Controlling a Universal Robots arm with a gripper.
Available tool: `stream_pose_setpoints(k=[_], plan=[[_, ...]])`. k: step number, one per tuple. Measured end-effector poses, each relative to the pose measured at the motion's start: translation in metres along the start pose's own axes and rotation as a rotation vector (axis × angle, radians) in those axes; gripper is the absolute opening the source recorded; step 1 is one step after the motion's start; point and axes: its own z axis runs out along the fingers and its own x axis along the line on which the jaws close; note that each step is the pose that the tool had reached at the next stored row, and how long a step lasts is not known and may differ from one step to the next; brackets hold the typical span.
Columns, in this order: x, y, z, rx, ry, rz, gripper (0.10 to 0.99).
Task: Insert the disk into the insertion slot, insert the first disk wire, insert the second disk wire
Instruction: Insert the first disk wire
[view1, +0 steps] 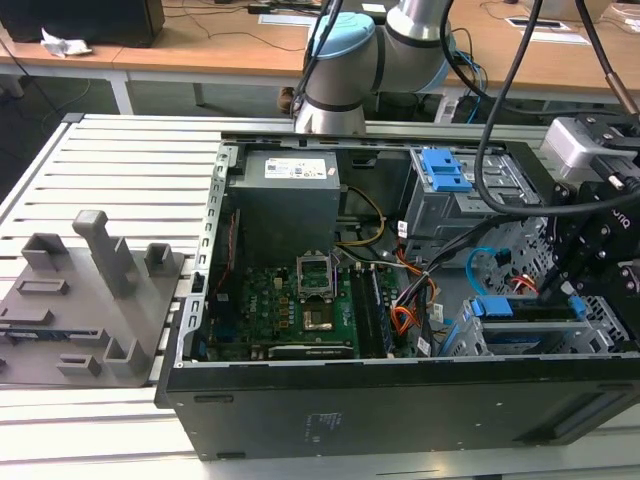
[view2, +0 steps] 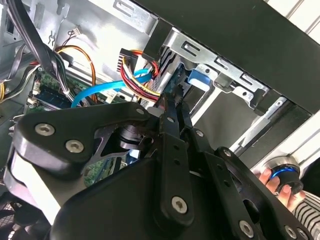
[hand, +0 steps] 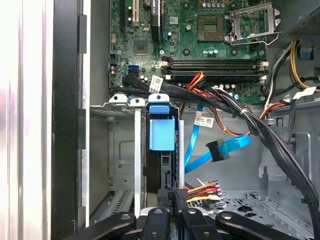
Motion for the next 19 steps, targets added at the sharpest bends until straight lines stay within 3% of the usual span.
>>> stream_pose_setpoints(k=[5,6,7,8,9,13,19], plan=[[0.0004,-0.0034,0.0041,0.0,-0.0024,0.0,0.165],[0.0004,-0.0034,0.0035,0.0,-0.0007,0.0,0.239],[0.0005,-0.0033,0.0027,0.0,-0.0005,0.0,0.239],[0.0005,-0.0032,-0.0015,0.0,-0.0005,0.0,0.239],[0.0008,-0.0026,-0.0134,0.0,-0.0005,0.0,0.239],[0.0013,-0.0015,-0.0352,0.0,-0.0006,0.0,0.239],[0.0013,-0.0015,-0.0359,0.0,-0.0007,0.0,0.239]])
